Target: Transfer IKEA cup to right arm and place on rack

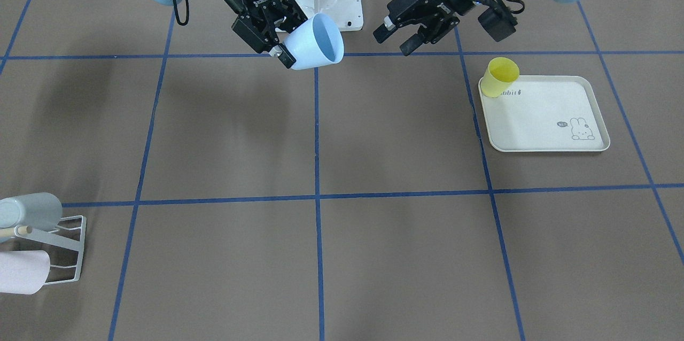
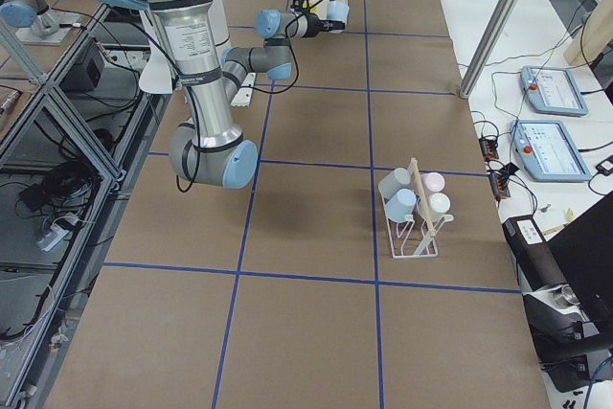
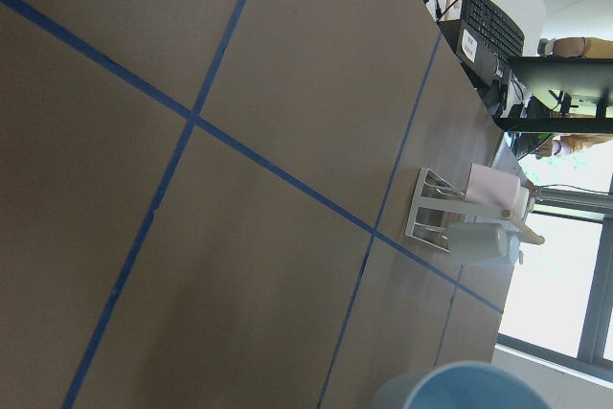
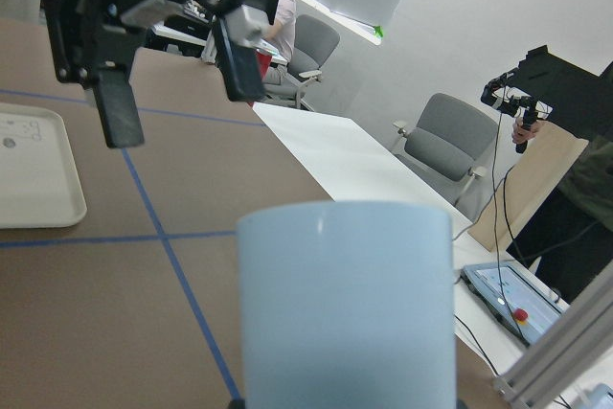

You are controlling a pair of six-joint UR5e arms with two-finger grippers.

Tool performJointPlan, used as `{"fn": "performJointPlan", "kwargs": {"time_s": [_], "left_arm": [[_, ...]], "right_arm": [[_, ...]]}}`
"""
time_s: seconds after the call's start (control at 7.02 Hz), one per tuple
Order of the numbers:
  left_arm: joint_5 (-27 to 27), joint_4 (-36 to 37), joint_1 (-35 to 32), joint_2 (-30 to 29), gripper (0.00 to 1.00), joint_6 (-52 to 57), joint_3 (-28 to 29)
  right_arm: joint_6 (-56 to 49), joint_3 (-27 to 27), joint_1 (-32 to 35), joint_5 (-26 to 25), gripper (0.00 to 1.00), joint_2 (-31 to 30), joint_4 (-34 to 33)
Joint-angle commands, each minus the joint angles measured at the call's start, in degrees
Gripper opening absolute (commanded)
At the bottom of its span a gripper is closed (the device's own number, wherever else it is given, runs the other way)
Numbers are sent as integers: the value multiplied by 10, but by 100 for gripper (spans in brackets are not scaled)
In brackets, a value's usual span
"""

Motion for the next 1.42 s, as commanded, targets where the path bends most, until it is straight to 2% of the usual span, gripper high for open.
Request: {"fn": "performJointPlan", "kwargs": {"time_s": [0.0, 0.14, 0.28, 0.43, 0.57, 0.85, 1.0, 1.28], "left_arm": [[-4, -1, -8, 53, 100, 98, -5], [-1, -1, -8, 73, 100, 145, -5], [-1, -1, -9, 111, 100, 243, -4], [-1, -1, -16, 134, 100, 300, -3], [-1, -1, -16, 141, 100, 306, -3], [2, -2, -15, 144, 100, 306, -4], [21, -2, -14, 144, 100, 306, -4], [24, -2, -11, 144, 100, 305, -3]], "right_arm": [[2, 5, 53, -5, 5, -20, -85], [-1, 14, 85, 3, 0, -46, -108], [-21, 17, 118, 24, 0, -51, -145], [-99, 20, 162, 54, 0, -63, -191], [-183, 51, 207, 73, 0, -116, -221], [-367, 77, 339, 182, 0, -219, -225], [-444, 76, 384, 200, 0, -257, -224], [-541, 61, 425, 179, 0, -327, -222]]}}
